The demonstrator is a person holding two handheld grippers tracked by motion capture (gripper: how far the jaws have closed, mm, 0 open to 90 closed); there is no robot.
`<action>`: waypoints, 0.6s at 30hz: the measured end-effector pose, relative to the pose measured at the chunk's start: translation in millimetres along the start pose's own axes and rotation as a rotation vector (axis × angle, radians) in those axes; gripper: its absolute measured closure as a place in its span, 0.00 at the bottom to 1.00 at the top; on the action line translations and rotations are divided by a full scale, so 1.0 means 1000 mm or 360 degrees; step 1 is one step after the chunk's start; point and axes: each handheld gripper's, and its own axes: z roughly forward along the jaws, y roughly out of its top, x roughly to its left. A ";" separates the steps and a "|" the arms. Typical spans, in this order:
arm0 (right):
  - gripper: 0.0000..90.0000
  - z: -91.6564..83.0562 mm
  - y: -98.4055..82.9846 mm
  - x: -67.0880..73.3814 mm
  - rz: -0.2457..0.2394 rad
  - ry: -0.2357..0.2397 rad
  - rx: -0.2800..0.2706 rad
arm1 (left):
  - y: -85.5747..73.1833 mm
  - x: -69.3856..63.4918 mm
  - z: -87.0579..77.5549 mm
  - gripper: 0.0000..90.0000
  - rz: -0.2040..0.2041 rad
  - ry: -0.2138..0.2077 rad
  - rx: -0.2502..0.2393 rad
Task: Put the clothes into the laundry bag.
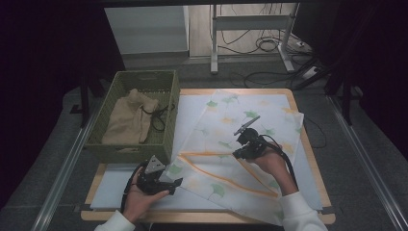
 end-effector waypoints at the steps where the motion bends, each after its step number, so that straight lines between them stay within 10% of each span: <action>1: 0.97 0.000 0.000 0.000 0.0001 -0.0001 -0.0004 | 0.000 0.000 0.000 0.18 -0.0001 0.0000 0.0000; 18: 0.97 -0.011 0.003 -0.004 0.0002 -0.0004 -0.0064 | 0.000 -0.001 -0.001 0.18 0.0004 -0.0005 -0.0007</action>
